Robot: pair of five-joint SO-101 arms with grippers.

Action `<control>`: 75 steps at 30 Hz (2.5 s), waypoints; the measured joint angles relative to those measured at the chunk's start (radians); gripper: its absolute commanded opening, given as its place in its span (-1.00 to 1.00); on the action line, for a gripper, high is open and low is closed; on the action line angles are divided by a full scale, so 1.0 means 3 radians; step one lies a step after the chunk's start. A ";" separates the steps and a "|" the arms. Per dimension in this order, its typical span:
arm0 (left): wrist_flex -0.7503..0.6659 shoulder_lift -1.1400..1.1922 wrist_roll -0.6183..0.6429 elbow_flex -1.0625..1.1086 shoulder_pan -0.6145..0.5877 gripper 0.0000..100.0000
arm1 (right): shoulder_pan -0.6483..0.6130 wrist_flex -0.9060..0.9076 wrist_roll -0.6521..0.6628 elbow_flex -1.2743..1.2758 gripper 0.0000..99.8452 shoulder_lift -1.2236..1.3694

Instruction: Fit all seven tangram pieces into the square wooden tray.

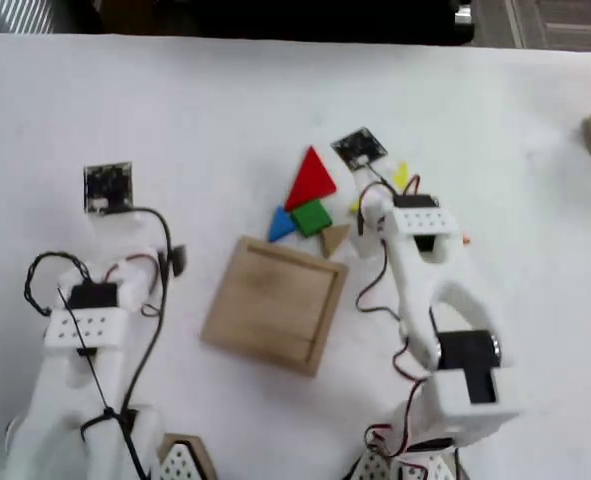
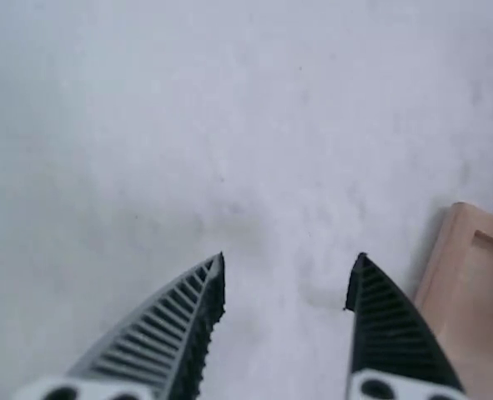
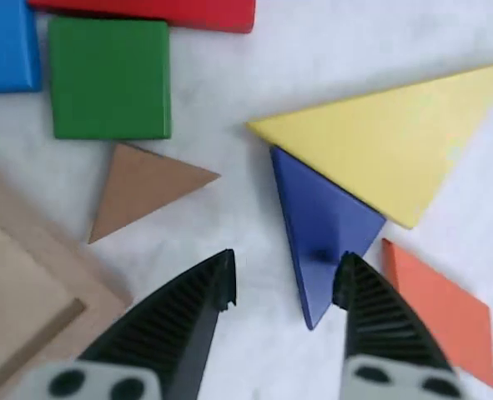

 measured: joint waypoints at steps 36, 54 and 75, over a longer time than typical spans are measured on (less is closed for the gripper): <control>-0.0092 0.0000 -0.0128 0.0015 -0.0005 -0.50 | 0.0148 0.1555 0.0639 -0.2373 -0.58 0.1683; -0.0092 0.0000 -0.0148 0.0015 -0.0005 -0.50 | 0.0133 0.1708 0.0312 -0.2184 -0.49 0.1565; -0.0092 0.0000 -0.0148 0.0015 -0.0010 -0.50 | 0.0174 0.1202 -0.1125 -0.1458 -0.49 0.1079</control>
